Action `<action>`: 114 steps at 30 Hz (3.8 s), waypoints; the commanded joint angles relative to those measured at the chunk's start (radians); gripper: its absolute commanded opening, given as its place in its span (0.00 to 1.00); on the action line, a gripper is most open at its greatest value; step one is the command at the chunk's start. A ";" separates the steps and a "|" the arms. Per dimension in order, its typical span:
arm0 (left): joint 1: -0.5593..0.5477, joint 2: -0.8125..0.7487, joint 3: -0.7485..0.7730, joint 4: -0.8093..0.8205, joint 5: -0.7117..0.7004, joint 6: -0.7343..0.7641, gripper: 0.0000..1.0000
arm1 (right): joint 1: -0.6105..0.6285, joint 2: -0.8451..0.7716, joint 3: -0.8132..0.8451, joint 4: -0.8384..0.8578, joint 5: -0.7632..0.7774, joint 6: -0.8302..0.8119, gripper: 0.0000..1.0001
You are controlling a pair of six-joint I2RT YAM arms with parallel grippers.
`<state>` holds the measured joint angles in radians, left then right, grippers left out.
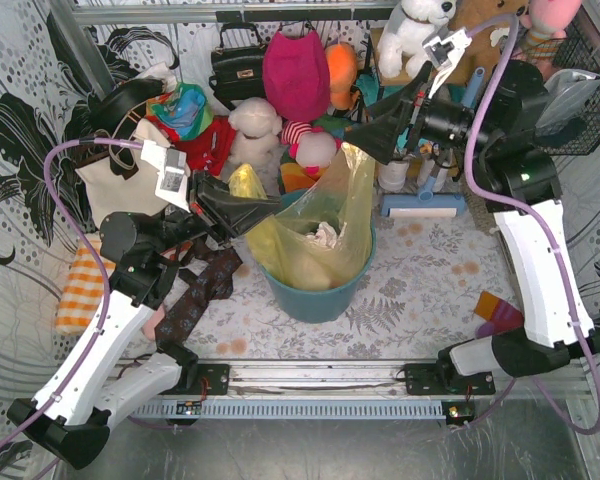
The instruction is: Tie the trash bag
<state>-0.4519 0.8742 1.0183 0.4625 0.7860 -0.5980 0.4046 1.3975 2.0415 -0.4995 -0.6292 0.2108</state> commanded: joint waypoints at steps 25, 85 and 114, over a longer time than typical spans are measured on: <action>-0.005 0.009 0.013 0.121 0.044 -0.054 0.00 | -0.143 0.020 -0.372 1.335 -0.869 0.783 0.92; -0.016 0.272 0.206 -0.134 0.316 -0.262 0.00 | 0.207 -0.256 -0.489 0.337 -0.124 0.151 0.00; -0.013 0.389 0.896 -1.282 -0.064 0.433 0.72 | 0.361 -0.167 -0.360 0.109 -0.095 -0.026 0.00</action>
<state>-0.4641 1.2728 1.7550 -0.6586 0.8677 -0.3058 0.7628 1.2480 1.6535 -0.3779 -0.7387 0.2146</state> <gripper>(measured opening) 0.692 0.003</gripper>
